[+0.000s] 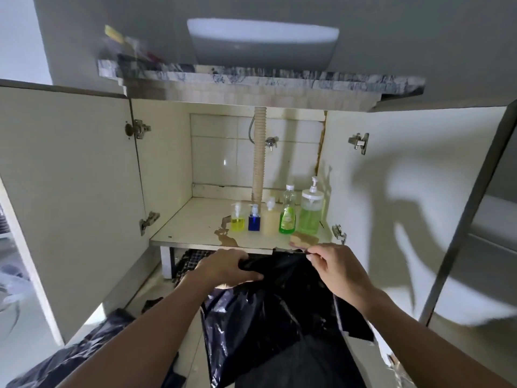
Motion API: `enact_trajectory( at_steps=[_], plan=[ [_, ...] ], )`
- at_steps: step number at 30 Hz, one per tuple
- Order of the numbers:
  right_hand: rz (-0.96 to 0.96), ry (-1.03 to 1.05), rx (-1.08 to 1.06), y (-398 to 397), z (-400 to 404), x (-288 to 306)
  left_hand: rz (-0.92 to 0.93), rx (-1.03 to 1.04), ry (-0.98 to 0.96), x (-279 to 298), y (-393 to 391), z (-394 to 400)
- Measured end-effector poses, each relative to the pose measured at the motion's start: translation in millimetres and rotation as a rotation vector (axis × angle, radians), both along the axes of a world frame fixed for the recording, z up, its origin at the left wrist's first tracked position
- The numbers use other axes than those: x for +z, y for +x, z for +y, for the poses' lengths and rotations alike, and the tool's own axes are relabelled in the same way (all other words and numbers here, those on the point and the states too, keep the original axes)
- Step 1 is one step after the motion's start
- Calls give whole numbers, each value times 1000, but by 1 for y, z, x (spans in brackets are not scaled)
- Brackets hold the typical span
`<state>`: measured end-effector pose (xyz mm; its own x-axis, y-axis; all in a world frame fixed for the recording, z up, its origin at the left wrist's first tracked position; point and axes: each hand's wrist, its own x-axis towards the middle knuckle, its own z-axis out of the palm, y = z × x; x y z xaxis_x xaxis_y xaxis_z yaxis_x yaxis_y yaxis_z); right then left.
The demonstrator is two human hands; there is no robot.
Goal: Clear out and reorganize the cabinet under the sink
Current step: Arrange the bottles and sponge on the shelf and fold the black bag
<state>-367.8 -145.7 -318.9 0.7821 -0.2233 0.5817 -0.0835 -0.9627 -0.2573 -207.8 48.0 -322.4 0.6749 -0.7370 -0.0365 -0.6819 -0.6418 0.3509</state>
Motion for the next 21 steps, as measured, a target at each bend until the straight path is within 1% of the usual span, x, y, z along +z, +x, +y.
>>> enact_trajectory(
  at_steps=[2,3,4,6,8,10,12,14,16,17,19,20,21],
  plan=[
    [-27,0,-11,2,-1,0,56,6,157,-5,3,1],
    [-26,6,-16,2,-1,0,74,22,203,-7,4,3],
    [-45,14,-10,3,-1,0,55,40,216,-8,4,5],
    [-111,81,-20,3,2,3,-92,39,141,-8,5,6],
    [-165,200,-49,0,5,7,-222,-68,-29,-3,-4,2],
    [-151,269,-58,-3,7,9,-246,-179,-209,5,-19,-6],
    [-165,236,-53,-5,7,7,-226,-227,-311,7,-33,-13],
    [-184,178,-50,-9,10,5,-209,-190,-340,6,-39,-18],
    [-180,149,-17,-13,11,5,-205,-98,-365,8,-40,-18],
    [-178,147,4,-14,11,4,-226,-52,-374,9,-40,-18],
    [-192,148,33,-17,10,3,-335,12,-346,13,-42,-18],
    [-201,145,51,-17,10,3,-386,6,-329,14,-42,-18],
    [-204,139,64,-17,10,3,-396,-30,-311,13,-43,-19]
  ],
)
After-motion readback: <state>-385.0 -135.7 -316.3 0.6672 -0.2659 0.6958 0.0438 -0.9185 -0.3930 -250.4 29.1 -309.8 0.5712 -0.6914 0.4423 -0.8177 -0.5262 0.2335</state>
